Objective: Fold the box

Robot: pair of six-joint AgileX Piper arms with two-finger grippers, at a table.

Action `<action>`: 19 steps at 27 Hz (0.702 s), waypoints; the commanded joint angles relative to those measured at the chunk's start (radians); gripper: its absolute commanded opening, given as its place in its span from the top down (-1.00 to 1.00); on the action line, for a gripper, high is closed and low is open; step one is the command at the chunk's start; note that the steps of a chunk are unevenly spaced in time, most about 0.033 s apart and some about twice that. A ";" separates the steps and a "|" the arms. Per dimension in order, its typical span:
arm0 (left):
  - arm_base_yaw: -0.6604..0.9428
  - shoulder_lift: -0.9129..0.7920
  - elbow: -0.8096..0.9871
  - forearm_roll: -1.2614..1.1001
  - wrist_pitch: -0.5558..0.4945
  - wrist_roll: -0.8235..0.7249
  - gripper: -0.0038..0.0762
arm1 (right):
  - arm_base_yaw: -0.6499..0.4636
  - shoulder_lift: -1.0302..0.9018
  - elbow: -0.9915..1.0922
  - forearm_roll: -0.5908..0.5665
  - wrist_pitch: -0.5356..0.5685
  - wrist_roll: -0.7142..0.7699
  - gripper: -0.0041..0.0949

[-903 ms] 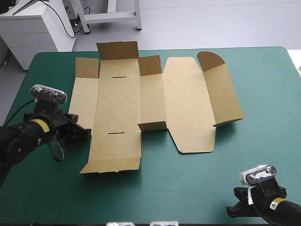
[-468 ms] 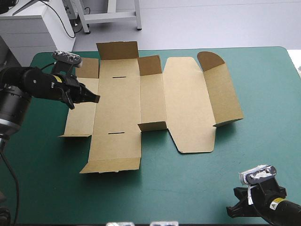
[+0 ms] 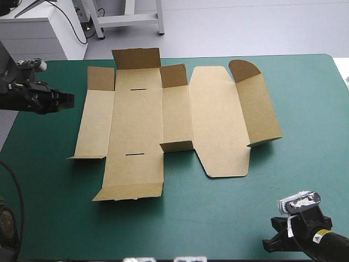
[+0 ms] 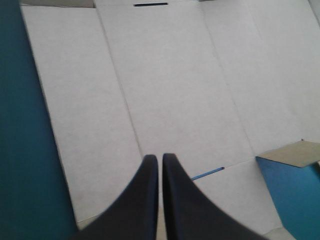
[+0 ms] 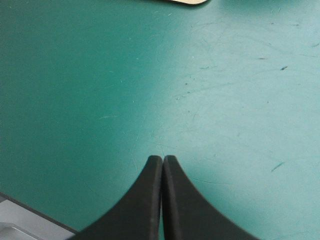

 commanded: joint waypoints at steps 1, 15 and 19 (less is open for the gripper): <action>0.065 -0.014 -0.026 -0.030 0.046 0.023 0.87 | 0.005 0.015 -0.023 0.016 -0.041 -0.006 0.96; 0.099 0.202 -0.026 0.053 0.046 0.050 -0.01 | 0.005 0.015 -0.023 0.014 -0.041 -0.006 0.96; 0.099 0.265 -0.026 0.041 0.046 0.037 -0.68 | 0.005 0.015 -0.023 0.010 -0.041 0.001 0.96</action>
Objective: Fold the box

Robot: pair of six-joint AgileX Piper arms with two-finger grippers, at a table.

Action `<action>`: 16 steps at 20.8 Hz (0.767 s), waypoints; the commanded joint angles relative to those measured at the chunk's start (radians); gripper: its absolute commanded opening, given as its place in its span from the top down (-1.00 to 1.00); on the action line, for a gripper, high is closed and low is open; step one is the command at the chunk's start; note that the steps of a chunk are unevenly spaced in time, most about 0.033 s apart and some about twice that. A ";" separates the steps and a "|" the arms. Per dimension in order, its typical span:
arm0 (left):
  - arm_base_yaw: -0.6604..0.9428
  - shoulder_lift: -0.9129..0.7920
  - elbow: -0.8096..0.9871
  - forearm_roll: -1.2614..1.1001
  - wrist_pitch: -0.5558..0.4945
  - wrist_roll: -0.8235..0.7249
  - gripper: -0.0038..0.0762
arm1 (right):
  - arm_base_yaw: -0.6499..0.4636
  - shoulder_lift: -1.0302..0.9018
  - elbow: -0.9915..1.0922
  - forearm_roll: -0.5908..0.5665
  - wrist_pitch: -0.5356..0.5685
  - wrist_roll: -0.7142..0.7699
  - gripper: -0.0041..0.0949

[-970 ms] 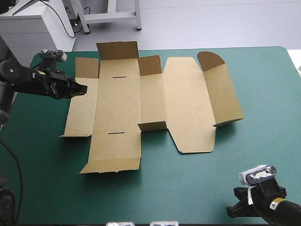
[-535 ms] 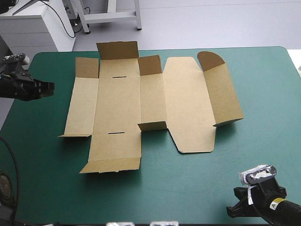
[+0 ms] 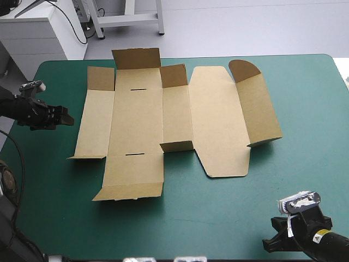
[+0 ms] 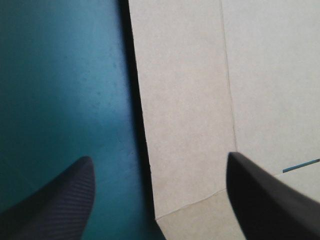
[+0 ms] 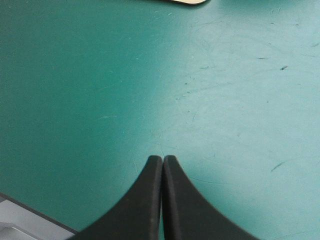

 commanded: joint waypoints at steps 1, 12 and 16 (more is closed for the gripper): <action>0.000 -0.011 -0.026 -0.055 0.057 -0.011 -0.68 | 0.005 0.015 -0.024 0.010 -0.043 0.002 0.96; -0.002 0.149 0.011 -0.239 0.064 -0.022 -0.68 | 0.005 0.015 -0.024 0.005 -0.045 0.008 0.96; -0.004 0.149 0.114 -0.231 0.064 0.018 -0.68 | 0.005 0.015 -0.024 0.005 -0.045 0.009 0.96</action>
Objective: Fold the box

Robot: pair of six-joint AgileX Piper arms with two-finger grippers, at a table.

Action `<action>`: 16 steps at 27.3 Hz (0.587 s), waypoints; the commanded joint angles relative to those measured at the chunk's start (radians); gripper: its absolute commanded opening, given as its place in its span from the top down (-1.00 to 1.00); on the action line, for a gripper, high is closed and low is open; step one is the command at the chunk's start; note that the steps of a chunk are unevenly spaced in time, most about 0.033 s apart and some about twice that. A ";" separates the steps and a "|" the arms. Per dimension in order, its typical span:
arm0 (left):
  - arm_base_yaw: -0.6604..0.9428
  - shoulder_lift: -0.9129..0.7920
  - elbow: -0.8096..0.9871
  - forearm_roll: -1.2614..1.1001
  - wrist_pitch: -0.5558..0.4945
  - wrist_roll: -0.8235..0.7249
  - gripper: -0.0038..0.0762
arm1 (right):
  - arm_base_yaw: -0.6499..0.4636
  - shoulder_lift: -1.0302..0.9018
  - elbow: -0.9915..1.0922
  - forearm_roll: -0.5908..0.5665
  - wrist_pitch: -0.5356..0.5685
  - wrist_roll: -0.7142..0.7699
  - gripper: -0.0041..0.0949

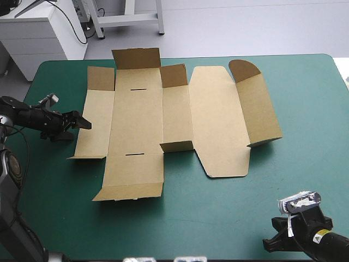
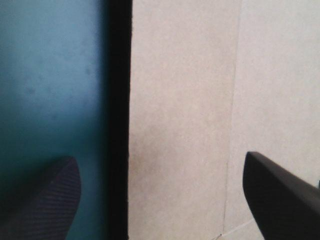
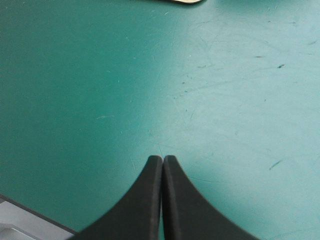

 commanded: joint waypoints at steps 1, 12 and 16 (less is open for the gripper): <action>-0.005 -0.040 0.078 -0.056 0.103 0.048 -0.68 | 0.005 0.015 -0.024 0.012 -0.045 -0.002 0.96; -0.013 -0.040 0.180 -0.224 0.103 0.166 -0.45 | 0.005 0.015 -0.024 0.012 -0.045 -0.002 0.96; -0.045 -0.040 0.180 -0.257 0.103 0.161 0.08 | 0.005 0.015 -0.024 0.012 -0.045 -0.002 0.96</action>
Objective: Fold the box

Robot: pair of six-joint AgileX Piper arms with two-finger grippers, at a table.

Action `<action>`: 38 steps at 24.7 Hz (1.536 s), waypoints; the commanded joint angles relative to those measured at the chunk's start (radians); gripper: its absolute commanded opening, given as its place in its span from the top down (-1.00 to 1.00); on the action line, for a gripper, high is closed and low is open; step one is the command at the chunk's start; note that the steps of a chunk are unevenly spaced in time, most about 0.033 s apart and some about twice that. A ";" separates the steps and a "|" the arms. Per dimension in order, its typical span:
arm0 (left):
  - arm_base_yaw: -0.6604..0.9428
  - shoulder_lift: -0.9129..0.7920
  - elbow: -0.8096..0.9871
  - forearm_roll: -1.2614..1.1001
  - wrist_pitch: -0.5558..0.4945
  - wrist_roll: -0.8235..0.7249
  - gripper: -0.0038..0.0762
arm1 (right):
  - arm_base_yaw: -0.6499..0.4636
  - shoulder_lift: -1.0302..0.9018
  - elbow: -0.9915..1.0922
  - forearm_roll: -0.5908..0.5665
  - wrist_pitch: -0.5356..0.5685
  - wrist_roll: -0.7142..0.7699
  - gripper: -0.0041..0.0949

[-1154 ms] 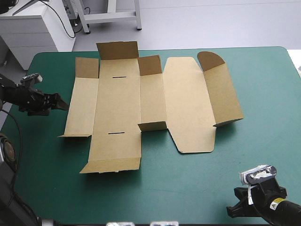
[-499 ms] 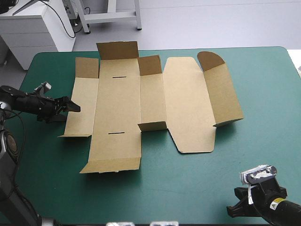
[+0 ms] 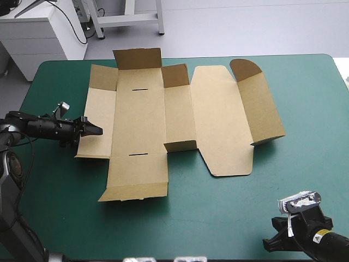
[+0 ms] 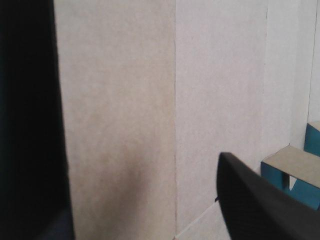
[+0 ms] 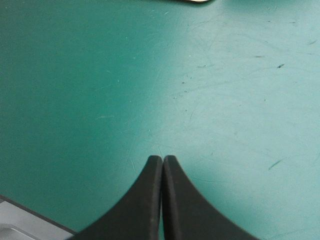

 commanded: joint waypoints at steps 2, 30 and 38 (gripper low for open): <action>-0.047 -0.028 -0.014 -0.015 0.089 -0.004 0.50 | 0.005 0.015 -0.024 0.012 -0.044 -0.002 0.96; -0.549 -0.184 -0.644 0.545 0.083 -0.111 0.92 | 0.005 0.015 -0.024 0.012 -0.044 -0.002 0.96; -0.800 -0.187 -0.741 0.924 0.021 -0.118 0.92 | 0.005 0.015 -0.024 0.012 -0.044 -0.002 0.96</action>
